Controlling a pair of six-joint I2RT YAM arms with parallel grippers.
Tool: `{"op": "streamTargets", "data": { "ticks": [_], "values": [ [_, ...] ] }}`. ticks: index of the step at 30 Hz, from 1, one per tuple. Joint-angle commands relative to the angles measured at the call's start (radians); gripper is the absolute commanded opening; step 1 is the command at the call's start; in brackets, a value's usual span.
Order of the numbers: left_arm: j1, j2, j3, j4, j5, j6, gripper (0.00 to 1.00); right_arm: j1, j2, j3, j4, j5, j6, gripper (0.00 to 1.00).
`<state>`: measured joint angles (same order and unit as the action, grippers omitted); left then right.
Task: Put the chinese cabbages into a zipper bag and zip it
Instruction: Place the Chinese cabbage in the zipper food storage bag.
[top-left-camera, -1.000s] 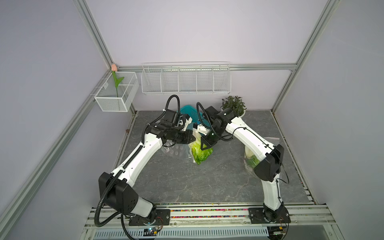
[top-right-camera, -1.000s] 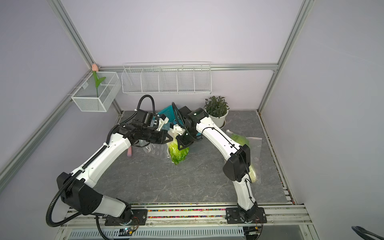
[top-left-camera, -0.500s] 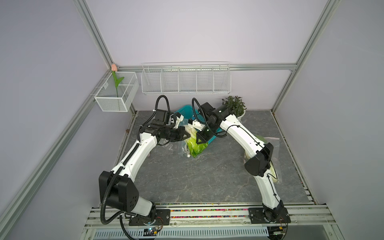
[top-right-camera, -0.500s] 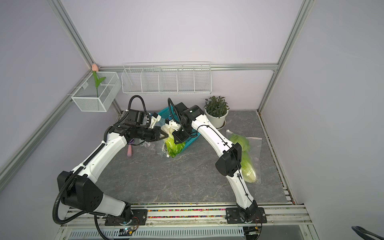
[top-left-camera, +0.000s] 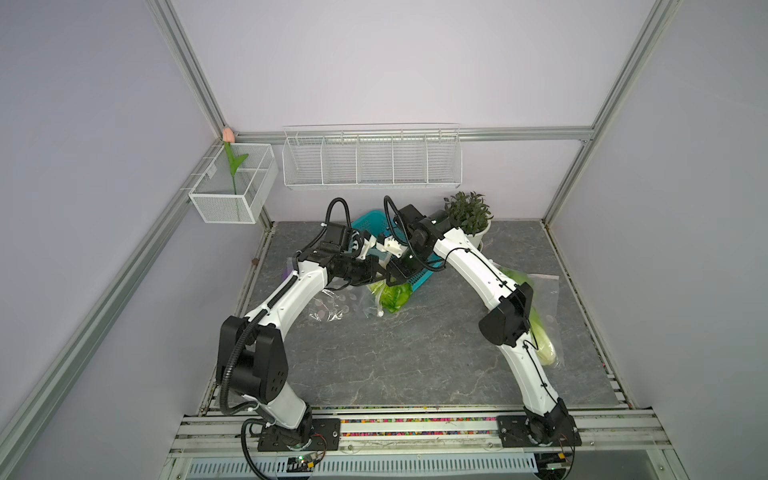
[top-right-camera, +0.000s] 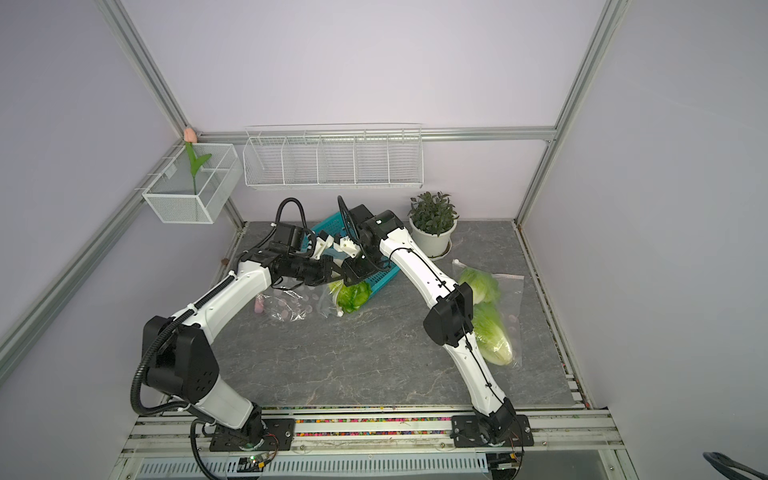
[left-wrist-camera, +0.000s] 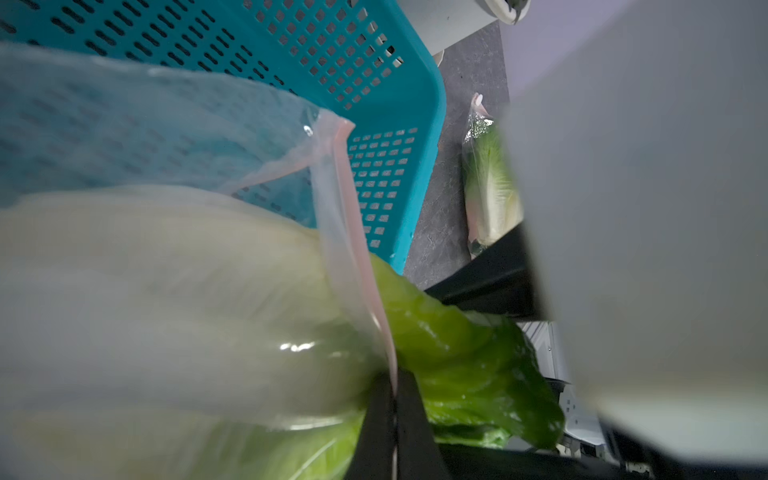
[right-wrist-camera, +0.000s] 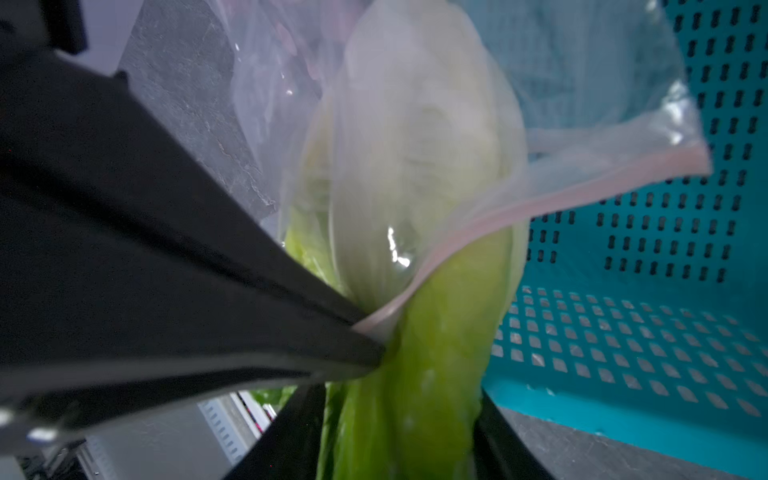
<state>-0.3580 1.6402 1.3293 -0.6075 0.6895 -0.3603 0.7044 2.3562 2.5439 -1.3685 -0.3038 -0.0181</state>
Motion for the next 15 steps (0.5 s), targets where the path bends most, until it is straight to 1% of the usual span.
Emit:
{"op": "streamTargets", "data": {
  "ticks": [1,3,4,5,7,10,13,15],
  "values": [
    [-0.005,0.03,-0.014,0.023,-0.007,-0.036,0.0,-0.002,-0.058,-0.078,0.111,-0.039,0.078,0.67],
    [-0.005,0.033,-0.018,0.026,-0.002,-0.034,0.0,-0.009,-0.127,-0.18,0.186,-0.037,0.126,0.76],
    [-0.005,0.034,-0.018,0.025,-0.003,-0.036,0.0,-0.014,-0.172,-0.248,0.236,-0.031,0.162,0.79],
    [-0.005,0.036,-0.02,0.026,-0.003,-0.035,0.0,-0.018,-0.213,-0.313,0.284,-0.031,0.194,0.81],
    [-0.005,0.036,-0.026,0.031,-0.001,-0.034,0.0,-0.03,-0.314,-0.493,0.401,-0.024,0.291,0.83],
    [-0.005,0.041,-0.033,0.038,0.002,-0.038,0.0,-0.041,-0.441,-0.727,0.594,0.021,0.433,0.84],
    [-0.01,0.049,-0.033,0.04,0.005,-0.037,0.0,-0.043,-0.538,-0.897,0.727,0.068,0.566,0.84],
    [-0.015,0.052,-0.029,0.038,0.006,-0.039,0.0,-0.038,-0.595,-1.01,0.842,0.065,0.696,0.82]
  ]
}}
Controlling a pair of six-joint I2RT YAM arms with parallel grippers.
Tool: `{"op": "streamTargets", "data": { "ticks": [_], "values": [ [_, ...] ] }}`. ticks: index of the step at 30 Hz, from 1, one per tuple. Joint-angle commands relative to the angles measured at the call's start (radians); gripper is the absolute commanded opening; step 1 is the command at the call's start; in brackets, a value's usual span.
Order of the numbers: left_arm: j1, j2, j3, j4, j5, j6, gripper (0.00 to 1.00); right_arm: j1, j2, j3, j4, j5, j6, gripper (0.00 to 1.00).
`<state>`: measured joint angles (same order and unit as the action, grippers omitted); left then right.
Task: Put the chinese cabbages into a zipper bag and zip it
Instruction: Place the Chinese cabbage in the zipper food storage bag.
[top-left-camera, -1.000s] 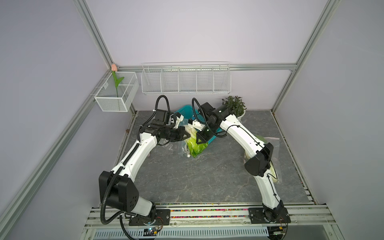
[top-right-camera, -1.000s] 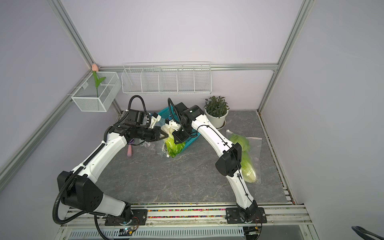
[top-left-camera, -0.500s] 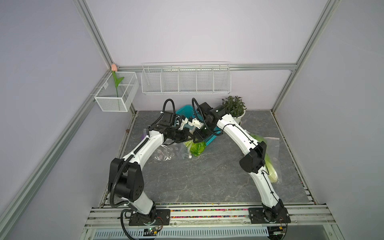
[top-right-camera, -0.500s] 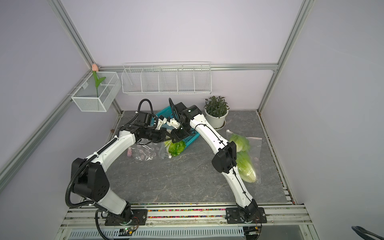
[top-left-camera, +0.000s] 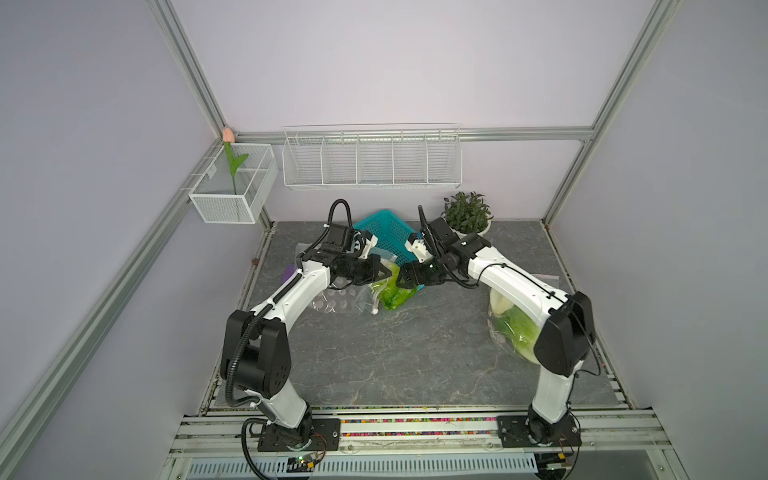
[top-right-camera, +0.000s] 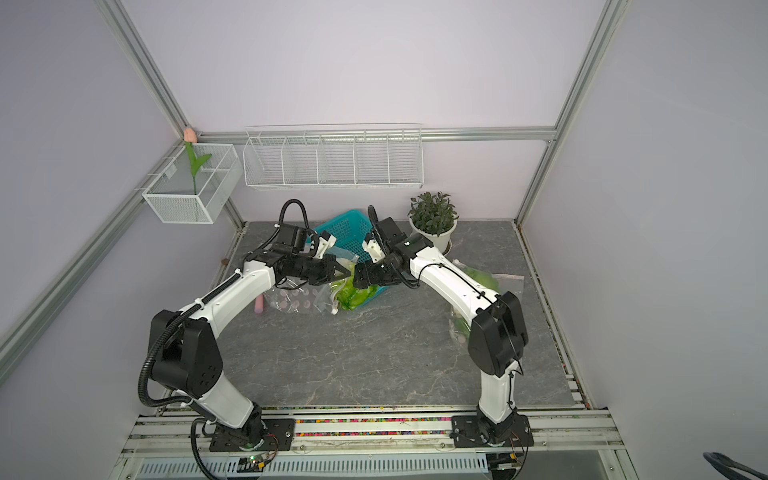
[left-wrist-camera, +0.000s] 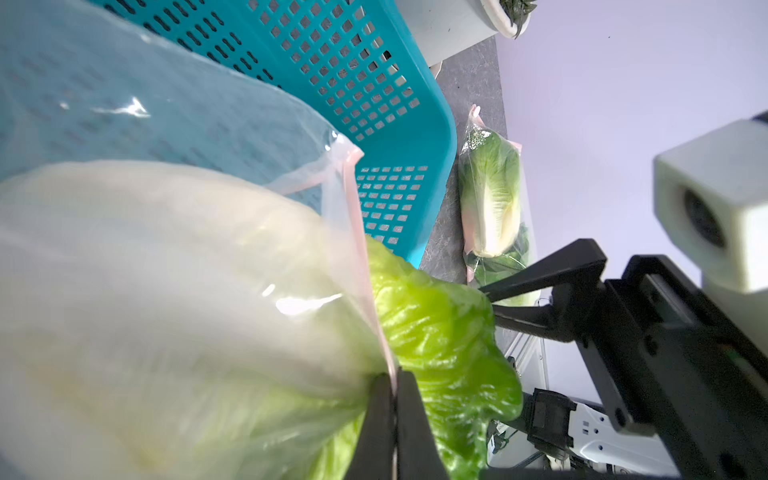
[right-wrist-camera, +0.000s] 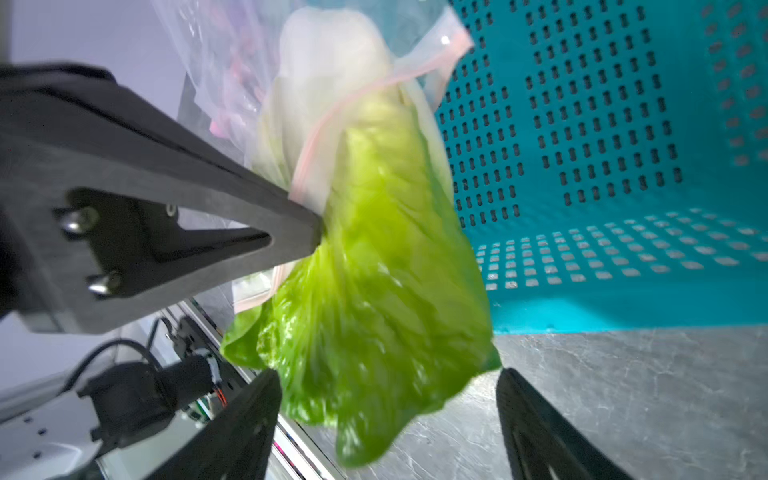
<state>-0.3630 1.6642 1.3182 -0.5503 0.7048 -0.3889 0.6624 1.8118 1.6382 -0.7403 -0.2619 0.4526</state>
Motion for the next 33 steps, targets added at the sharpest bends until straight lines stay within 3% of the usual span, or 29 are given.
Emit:
{"op": "streamTargets", "data": {
  "ticks": [1,7,11,14,19,22,29,33],
  "values": [
    [-0.013,0.029,-0.014,-0.022,-0.011,-0.01,0.0,0.009,-0.076,-0.158,0.273,0.02,0.291,0.8],
    [-0.031,0.029,-0.013,-0.023,-0.022,-0.013,0.0,0.031,-0.115,-0.324,0.512,0.048,0.549,0.74],
    [-0.041,0.023,-0.013,-0.025,-0.025,-0.012,0.0,0.03,-0.07,-0.339,0.613,0.074,0.614,0.63],
    [-0.045,0.011,-0.007,-0.038,-0.025,-0.013,0.0,0.028,-0.045,-0.344,0.684,0.096,0.614,0.45],
    [-0.042,-0.016,0.043,-0.094,-0.025,0.001,0.0,0.03,-0.057,-0.362,0.755,0.081,0.497,0.09],
    [-0.039,-0.036,0.073,-0.116,-0.025,-0.005,0.0,0.016,-0.088,-0.42,0.84,0.009,0.431,0.07],
    [-0.023,-0.095,0.125,-0.14,-0.024,-0.033,0.0,-0.075,-0.139,-0.516,1.054,-0.386,0.374,0.07],
    [-0.025,-0.113,0.143,-0.135,-0.012,-0.051,0.0,-0.088,-0.155,-0.467,0.926,-0.482,0.258,0.07]
  ]
}}
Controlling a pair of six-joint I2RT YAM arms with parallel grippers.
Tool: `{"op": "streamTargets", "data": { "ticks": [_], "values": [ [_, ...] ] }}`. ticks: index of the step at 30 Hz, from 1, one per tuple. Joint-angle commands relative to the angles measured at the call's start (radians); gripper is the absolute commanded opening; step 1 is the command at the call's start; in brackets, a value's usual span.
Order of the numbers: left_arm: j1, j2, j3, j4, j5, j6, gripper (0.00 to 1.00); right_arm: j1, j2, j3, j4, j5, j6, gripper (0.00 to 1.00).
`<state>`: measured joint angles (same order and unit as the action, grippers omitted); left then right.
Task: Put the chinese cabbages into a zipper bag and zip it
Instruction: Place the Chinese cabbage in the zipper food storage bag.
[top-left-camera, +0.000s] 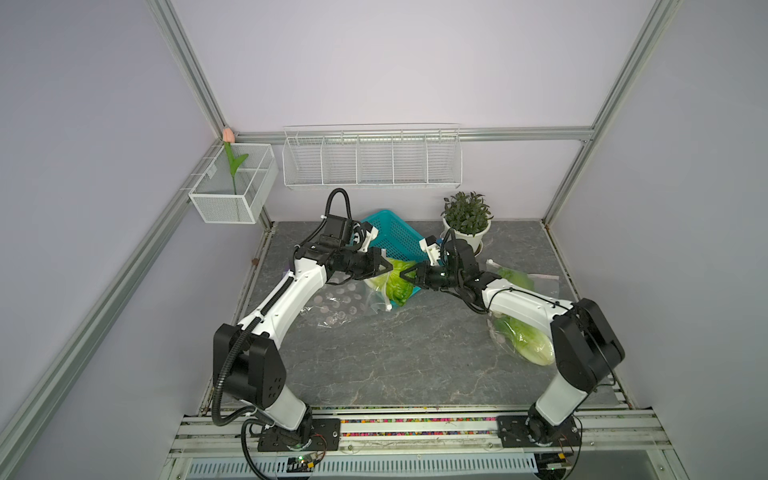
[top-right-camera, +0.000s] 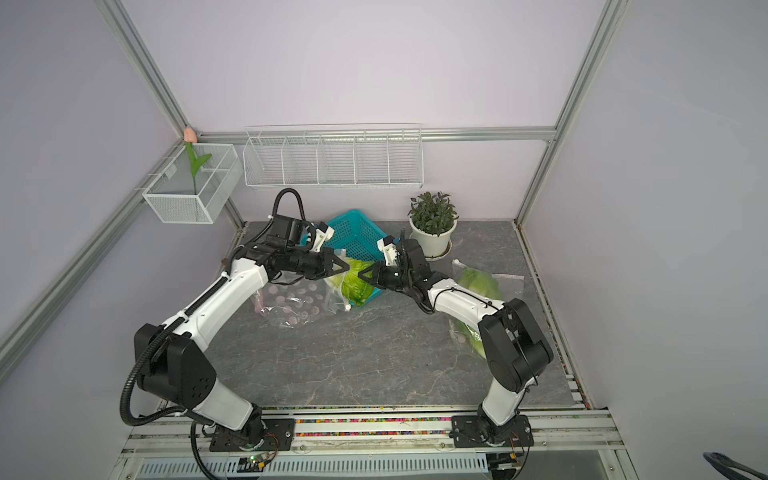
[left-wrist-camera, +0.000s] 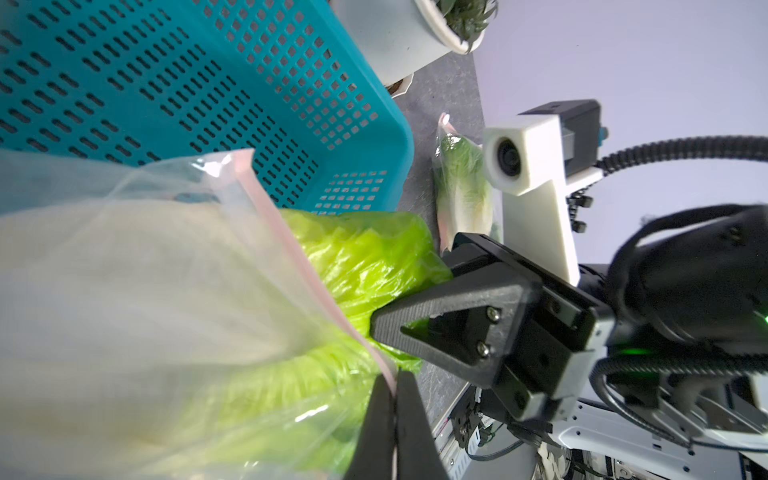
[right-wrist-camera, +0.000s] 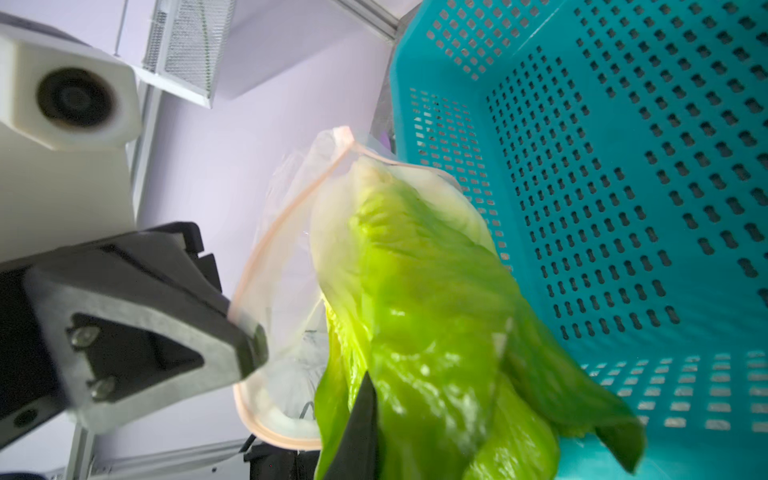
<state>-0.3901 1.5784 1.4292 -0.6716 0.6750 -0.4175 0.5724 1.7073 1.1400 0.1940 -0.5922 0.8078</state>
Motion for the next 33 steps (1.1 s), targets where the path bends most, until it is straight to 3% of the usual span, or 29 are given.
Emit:
{"op": "streamTargets", "data": {
  "ticks": [1,5,8,11,16,19,25,27,30,33],
  "values": [
    [0.0,-0.03,0.038,-0.013,0.015,-0.024,0.0,0.007,-0.047,0.052,-0.041,-0.18,-0.122,0.07],
    [-0.028,-0.015,0.071,-0.022,0.011,-0.02,0.0,0.039,-0.007,0.146,-0.093,-0.23,-0.147,0.07],
    [-0.044,0.008,0.091,-0.024,0.021,-0.026,0.0,0.095,0.066,0.307,-0.323,-0.199,-0.273,0.07],
    [-0.026,-0.024,0.085,-0.026,0.007,-0.019,0.0,0.087,0.067,0.332,-0.419,-0.198,-0.352,0.07],
    [0.064,-0.091,0.027,-0.017,0.011,-0.017,0.0,0.009,-0.062,0.137,-0.163,-0.264,-0.229,0.07],
    [0.038,-0.087,0.027,0.014,0.047,-0.044,0.0,0.027,-0.047,0.105,0.03,-0.295,-0.075,0.07],
    [-0.06,-0.081,0.037,0.113,0.069,-0.116,0.0,0.109,0.071,0.206,0.156,-0.234,0.072,0.07],
    [-0.065,-0.086,0.026,0.137,0.08,-0.137,0.0,0.131,0.103,0.256,0.106,-0.221,0.087,0.07],
    [-0.056,-0.099,0.012,0.155,0.085,-0.148,0.0,0.127,0.11,0.317,-0.086,-0.146,0.007,0.08],
    [-0.037,-0.107,-0.012,0.198,0.097,-0.185,0.0,0.102,0.079,0.323,-0.094,-0.13,0.028,0.1]
  ]
}}
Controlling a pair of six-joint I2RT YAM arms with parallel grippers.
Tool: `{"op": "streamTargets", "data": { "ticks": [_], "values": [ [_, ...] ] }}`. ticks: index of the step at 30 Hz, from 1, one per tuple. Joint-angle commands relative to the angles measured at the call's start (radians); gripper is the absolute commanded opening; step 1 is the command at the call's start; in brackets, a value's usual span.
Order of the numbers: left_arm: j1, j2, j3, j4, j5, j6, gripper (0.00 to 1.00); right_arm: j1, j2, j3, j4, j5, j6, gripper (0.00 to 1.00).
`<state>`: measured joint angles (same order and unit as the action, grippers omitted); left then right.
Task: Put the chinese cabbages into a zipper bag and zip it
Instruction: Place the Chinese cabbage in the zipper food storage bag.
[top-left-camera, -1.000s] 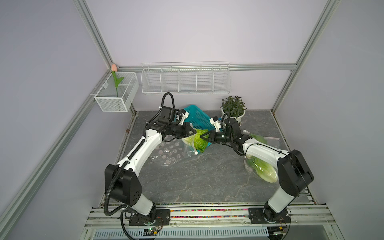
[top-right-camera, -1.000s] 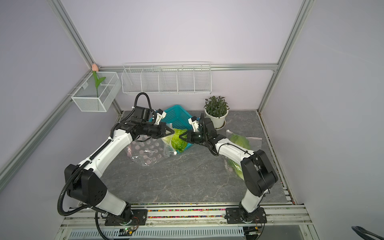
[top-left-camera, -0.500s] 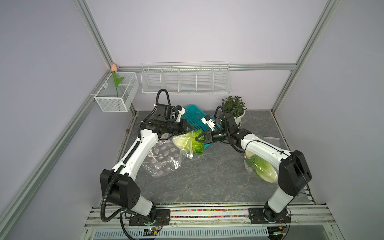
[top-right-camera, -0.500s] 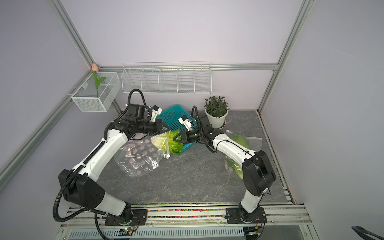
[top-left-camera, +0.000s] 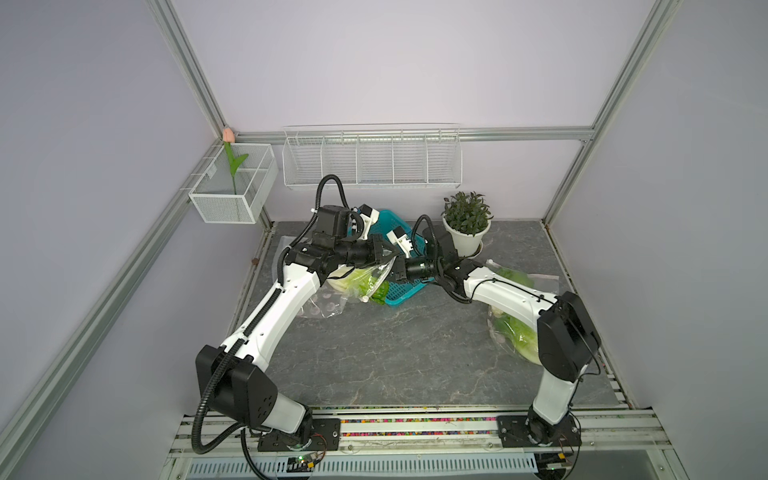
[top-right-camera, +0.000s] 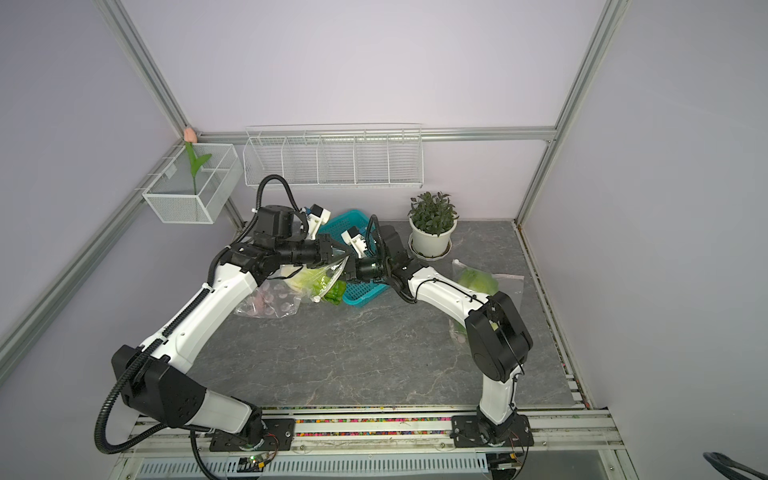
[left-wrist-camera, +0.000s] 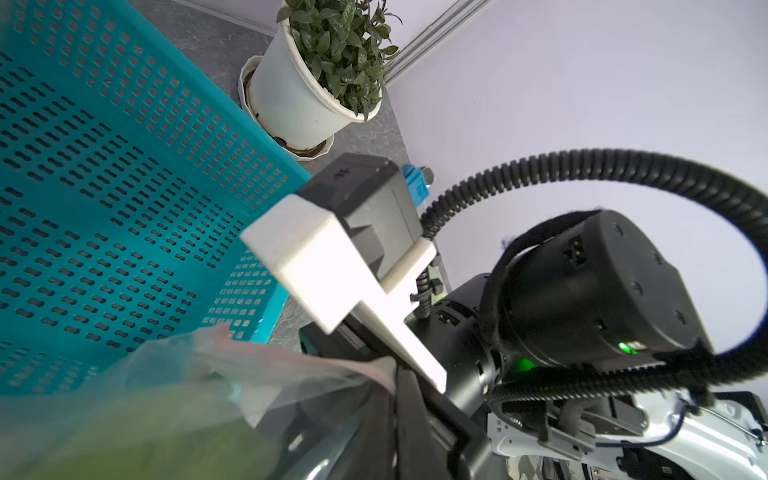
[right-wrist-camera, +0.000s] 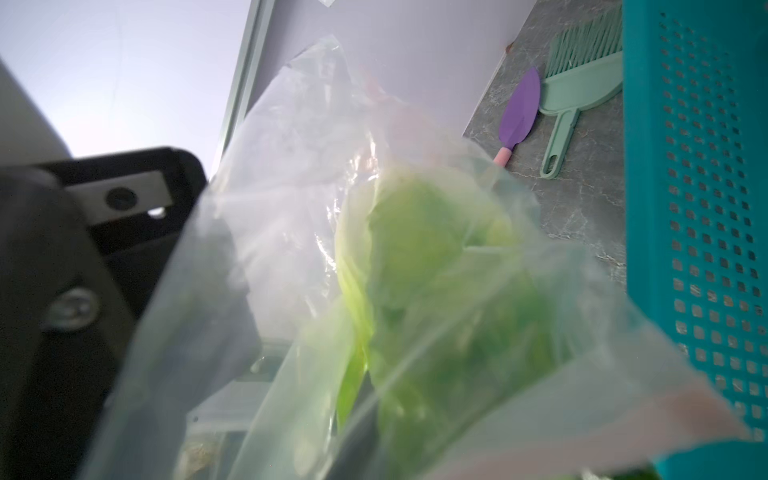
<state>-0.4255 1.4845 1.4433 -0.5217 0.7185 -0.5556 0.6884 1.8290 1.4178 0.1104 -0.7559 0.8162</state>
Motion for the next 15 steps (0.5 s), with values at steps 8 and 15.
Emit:
{"op": "streamTargets", "data": {
  "ticks": [8,15],
  "values": [
    [0.057,-0.032,-0.135,0.301,0.048,-0.244,0.0,-0.023,-0.051,0.102,-0.159,0.052,0.024,0.55],
    [0.099,-0.06,-0.207,0.43,-0.05,-0.366,0.0,-0.088,-0.203,0.026,-0.239,0.151,-0.012,0.66]
  ]
}}
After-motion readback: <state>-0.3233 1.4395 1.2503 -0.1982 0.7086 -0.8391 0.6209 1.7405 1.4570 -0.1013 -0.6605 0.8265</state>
